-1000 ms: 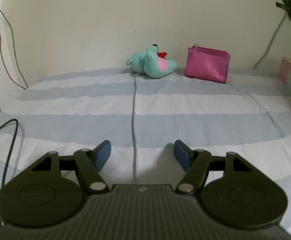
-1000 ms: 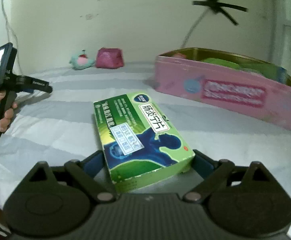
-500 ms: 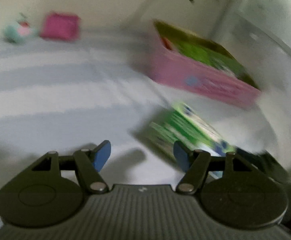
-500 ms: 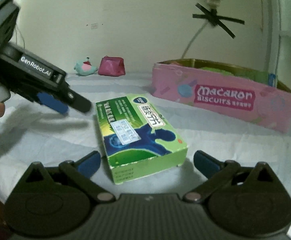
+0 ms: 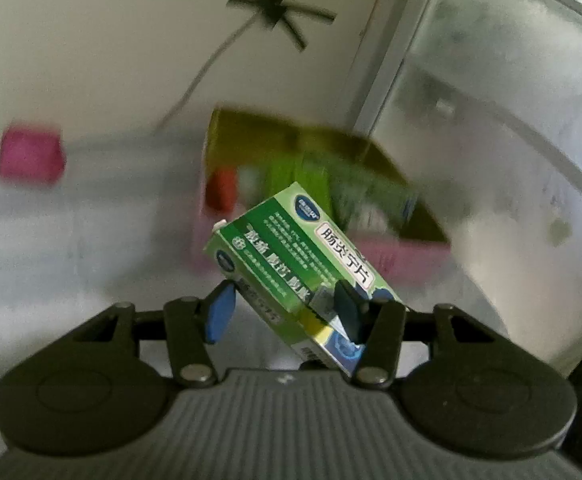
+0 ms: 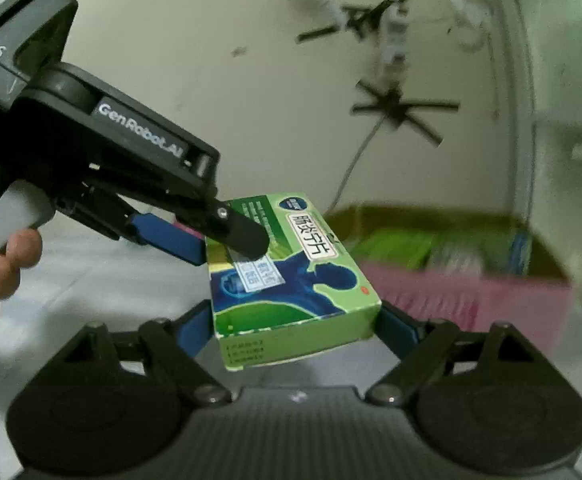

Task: Organize objects
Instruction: 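Carry the green medicine box into the pink tin and release it, then withdraw the right gripper from the tin toward the plush toy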

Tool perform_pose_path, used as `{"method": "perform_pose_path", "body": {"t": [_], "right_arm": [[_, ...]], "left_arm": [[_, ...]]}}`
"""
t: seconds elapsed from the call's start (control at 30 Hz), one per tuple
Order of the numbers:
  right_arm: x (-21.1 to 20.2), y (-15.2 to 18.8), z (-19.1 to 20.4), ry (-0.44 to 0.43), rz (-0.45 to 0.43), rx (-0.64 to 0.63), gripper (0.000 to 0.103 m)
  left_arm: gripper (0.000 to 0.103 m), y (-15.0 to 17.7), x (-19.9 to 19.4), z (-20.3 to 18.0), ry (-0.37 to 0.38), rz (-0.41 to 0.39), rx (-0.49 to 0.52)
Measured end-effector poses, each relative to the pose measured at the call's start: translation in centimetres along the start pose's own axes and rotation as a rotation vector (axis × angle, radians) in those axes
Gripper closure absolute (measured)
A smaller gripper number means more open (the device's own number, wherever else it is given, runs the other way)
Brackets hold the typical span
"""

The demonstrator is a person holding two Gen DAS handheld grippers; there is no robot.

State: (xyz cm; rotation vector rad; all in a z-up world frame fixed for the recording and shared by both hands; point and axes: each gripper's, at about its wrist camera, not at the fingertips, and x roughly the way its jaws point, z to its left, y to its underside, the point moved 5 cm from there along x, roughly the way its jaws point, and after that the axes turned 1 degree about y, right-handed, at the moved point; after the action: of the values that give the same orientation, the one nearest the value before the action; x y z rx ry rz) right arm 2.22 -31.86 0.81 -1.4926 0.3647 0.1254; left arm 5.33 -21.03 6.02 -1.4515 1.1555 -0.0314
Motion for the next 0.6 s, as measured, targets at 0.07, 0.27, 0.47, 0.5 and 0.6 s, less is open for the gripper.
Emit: {"method": "perform_pose_path", "body": {"t": [0.07, 0.27, 0.47, 0.5, 0.6], "right_arm": [[1.4, -1.9, -1.2, 0.034, -0.012, -0.011, 0.016], [9.8, -5.1, -6.7, 0.131, 0.124, 0.024, 0.015], [14.9, -5.8, -8.7, 0.253, 0.205, 0.037, 0.010], [14.0, -5.8, -8.9, 0.240, 0.173, 0.069, 0.006], [10.6, -4.9, -8.9, 0.225, 0.081, 0.119, 0.006]], "left_arm": [[0.044, -2.4, 1.6, -0.6, 0.004, -0.025, 0.003], [0.042, -6.8, 7.2, 0.3, -0.165, -0.049, -0.007], [0.042, -5.7, 9.4, 2.0, -0.249, -0.011, -0.092], [0.042, -5.2, 9.4, 2.0, -0.248, -0.006, -0.087], [0.038, -4.6, 8.5, 1.7, -0.260, -0.034, -0.063]]}}
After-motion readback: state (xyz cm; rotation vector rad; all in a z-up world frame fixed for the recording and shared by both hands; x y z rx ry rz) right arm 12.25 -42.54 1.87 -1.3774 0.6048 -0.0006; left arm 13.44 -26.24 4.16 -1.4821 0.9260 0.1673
